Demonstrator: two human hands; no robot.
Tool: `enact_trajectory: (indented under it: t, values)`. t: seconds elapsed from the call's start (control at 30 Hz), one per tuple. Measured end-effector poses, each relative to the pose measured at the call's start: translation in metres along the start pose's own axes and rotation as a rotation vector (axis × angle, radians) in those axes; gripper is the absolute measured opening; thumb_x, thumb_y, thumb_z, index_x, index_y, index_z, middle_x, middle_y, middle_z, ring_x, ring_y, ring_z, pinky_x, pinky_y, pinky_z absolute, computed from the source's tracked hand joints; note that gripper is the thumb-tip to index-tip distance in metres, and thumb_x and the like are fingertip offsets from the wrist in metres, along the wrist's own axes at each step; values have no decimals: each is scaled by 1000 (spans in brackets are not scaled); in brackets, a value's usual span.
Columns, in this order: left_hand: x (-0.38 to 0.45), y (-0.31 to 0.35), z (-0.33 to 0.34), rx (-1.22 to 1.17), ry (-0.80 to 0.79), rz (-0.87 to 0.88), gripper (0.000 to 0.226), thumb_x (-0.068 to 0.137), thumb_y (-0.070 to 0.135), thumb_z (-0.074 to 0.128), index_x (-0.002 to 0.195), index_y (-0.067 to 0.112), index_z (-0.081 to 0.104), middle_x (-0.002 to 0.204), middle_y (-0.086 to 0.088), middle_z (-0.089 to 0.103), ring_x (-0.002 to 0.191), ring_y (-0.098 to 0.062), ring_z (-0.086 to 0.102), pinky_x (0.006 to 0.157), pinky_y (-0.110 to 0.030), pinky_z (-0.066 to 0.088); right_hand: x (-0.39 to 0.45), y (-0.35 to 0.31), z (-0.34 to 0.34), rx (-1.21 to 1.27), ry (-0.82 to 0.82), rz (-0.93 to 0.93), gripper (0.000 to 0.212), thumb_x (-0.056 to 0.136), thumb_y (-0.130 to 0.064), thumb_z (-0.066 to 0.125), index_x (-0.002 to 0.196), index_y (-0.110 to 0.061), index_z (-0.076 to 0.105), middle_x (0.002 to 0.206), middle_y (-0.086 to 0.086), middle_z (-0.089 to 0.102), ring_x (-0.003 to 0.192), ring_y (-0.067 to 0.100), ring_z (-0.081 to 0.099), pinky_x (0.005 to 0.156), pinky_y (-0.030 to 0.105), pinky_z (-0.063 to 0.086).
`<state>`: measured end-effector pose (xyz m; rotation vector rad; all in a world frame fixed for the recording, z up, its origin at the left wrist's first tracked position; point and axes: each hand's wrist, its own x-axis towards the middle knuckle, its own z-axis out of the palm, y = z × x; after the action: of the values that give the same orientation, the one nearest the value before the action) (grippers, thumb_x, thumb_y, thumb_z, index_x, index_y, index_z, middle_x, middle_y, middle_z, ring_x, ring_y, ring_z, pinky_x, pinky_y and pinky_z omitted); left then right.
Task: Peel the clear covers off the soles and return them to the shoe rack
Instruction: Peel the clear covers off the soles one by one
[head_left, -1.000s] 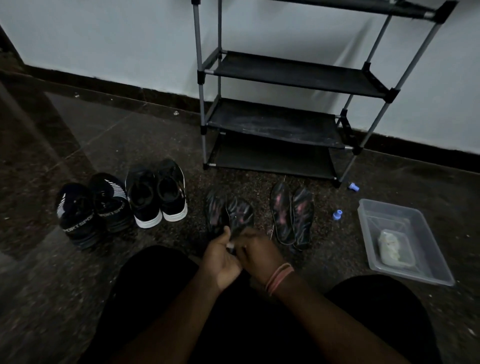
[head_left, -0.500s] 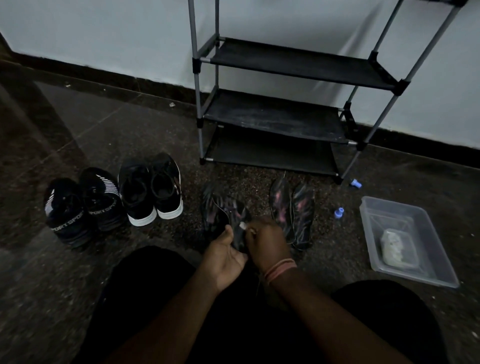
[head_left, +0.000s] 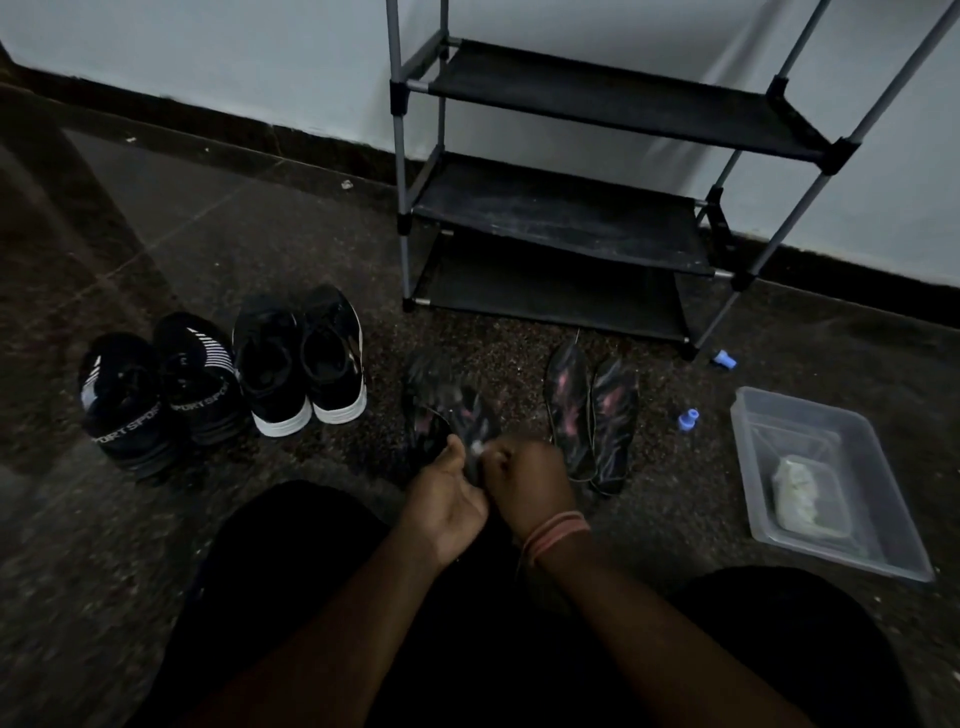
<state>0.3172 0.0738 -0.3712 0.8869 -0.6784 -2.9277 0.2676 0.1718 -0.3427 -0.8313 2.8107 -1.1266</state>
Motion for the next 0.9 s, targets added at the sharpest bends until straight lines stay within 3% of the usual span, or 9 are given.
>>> enact_trajectory:
  t: [0.07,0.2,0.27,0.37,0.43,0.53,0.67,0.8,0.9]
  values:
    - [2,-2,1,-6,3,10,39,105,32,42,127,6,62,112,-15,76,100,-24,74,85,-39,59,9,7,-9,-88,110,7,13,81,-6,60,70,-8,66,74,14,66,70,27,62,62,32,48]
    - [3,-2,-4,34,24,33,41,101,34,46,124,4,61,101,-15,76,90,-22,74,73,-33,62,-15,-14,5,-67,-105,-118,18,77,-14,58,61,-12,64,64,7,64,62,21,59,57,32,44]
    - [3,-1,-1,16,30,55,32,100,31,48,114,6,62,95,-13,77,86,-19,75,70,-31,63,-7,-7,3,-54,-79,-50,18,77,-15,55,64,-12,66,68,7,66,64,22,62,58,32,46]
    - [7,-3,3,-16,-4,73,48,96,31,53,135,4,56,124,-18,70,109,-26,70,86,-39,61,7,3,-10,-127,92,19,16,80,-10,57,66,-9,63,72,15,63,64,30,62,57,32,47]
    - [7,-3,-1,-8,2,82,56,93,34,54,141,4,51,124,-20,68,106,-26,70,80,-38,62,-3,-10,-3,-107,25,-75,17,79,-7,62,62,-10,63,68,14,63,60,28,61,54,30,47]
    - [3,-2,-3,13,4,66,37,101,31,46,119,2,61,101,-16,76,87,-22,75,68,-32,62,-14,-17,0,-95,-100,-130,16,79,-11,59,63,-11,63,68,11,63,63,25,61,58,36,49]
    - [-1,-7,4,-18,-66,68,34,108,25,39,118,6,66,107,-12,77,94,-21,76,74,-34,62,9,5,-15,-245,114,-97,18,83,-10,55,70,-7,67,73,15,66,69,30,62,62,33,50]
    - [1,-1,-1,9,-32,77,27,108,25,40,102,11,62,86,-11,78,75,-18,76,62,-29,61,-14,-15,3,-105,-92,-167,25,81,-22,49,65,-11,66,68,13,64,63,29,62,55,32,45]
    - [3,-4,3,-13,-44,72,33,109,25,38,113,7,65,100,-11,78,88,-19,76,72,-31,63,6,6,-11,-175,100,-62,20,84,-14,58,71,-7,70,74,16,67,67,31,64,59,31,51]
